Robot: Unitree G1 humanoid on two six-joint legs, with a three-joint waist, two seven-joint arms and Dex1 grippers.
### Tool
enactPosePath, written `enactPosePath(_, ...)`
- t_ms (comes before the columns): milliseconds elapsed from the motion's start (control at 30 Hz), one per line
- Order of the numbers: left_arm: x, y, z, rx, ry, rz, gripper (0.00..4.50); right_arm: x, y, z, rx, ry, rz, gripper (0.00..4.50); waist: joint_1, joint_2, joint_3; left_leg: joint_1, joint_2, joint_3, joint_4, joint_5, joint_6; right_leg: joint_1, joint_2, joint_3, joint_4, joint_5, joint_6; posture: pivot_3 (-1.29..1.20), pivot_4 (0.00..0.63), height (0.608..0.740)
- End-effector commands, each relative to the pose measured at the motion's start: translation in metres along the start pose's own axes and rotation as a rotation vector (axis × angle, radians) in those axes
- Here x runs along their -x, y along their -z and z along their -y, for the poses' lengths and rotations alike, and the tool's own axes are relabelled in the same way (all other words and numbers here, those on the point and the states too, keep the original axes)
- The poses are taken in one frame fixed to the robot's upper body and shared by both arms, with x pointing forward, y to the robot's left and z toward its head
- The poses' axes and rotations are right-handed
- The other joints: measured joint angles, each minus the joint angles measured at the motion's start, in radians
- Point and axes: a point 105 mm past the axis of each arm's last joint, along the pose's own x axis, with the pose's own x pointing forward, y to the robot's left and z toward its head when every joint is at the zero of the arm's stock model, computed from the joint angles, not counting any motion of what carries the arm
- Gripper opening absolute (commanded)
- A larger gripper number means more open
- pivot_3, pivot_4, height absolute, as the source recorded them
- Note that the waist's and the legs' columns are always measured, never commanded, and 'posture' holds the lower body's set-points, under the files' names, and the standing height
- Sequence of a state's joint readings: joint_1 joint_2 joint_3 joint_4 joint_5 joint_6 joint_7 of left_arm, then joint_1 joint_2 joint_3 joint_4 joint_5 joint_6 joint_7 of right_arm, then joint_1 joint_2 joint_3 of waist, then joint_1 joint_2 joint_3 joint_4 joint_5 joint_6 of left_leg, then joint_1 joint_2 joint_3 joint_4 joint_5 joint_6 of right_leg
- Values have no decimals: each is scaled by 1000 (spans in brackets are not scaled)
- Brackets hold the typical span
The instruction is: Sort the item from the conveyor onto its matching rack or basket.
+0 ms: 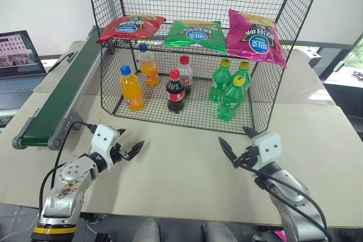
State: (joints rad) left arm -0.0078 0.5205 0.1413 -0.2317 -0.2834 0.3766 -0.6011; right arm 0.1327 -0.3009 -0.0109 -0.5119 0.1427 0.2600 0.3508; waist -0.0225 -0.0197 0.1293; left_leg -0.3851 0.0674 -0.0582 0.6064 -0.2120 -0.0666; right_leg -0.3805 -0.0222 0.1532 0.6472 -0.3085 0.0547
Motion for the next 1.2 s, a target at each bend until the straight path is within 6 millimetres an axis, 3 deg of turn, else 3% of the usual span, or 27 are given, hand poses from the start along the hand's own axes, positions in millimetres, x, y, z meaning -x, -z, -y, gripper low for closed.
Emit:
enactPosePath(33, 1, -12, -5, -25, -13, 37, 4381, 2, -14, 2, 6, 3, 54, 4500, 0, 0, 0, 0, 0, 0, 0, 0, 0, 0, 0, 0, 0, 0, 0, 0, 150, 740)
enactPosePath(1200, -4, -12, -6, -58, -19, 49, 4381, 3, -21, -1, 14, -27, 91, 4500, 1, 0, 0, 0, 0, 0, 0, 0, 0, 0, 0, 0, 0, 0, 0, 0, 150, 740)
